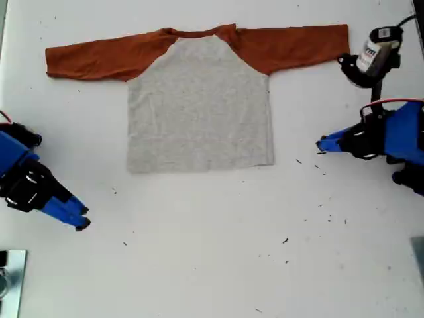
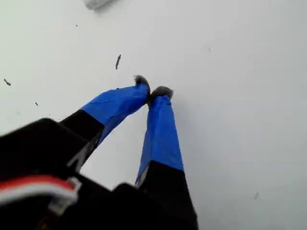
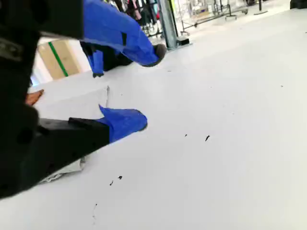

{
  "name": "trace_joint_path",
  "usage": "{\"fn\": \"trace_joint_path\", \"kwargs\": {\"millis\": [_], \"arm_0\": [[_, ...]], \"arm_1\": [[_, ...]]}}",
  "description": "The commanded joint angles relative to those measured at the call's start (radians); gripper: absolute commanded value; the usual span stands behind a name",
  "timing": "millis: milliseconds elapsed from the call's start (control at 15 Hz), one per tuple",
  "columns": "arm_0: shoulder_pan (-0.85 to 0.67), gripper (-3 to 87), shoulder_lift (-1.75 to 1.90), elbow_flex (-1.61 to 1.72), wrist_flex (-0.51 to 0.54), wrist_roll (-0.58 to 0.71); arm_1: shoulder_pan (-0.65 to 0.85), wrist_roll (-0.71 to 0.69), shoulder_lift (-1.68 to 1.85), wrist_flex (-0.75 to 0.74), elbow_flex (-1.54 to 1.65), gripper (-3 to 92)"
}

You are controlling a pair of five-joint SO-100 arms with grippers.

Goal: Fold t shirt

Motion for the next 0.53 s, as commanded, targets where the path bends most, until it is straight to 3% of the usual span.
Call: {"fn": "trace_joint_path", "kwargs": {"millis": [0, 133, 467], "arm_0": [[-0.428, -0.2, 0.009, 0.009, 0.003, -0.071], [-0.426, -0.2, 0.009, 0.009, 0.003, -0.063], [-0.488, -0.2, 0.009, 0.009, 0.002, -0.074]], "arm_1": [[0.041, 0.813, 0.011, 0.011, 0.052, 3.7], [0.038, 0.637, 0.011, 0.005, 0.055, 3.5], [0.037, 0.644, 0.011, 0.006, 0.055, 3.5]]}}
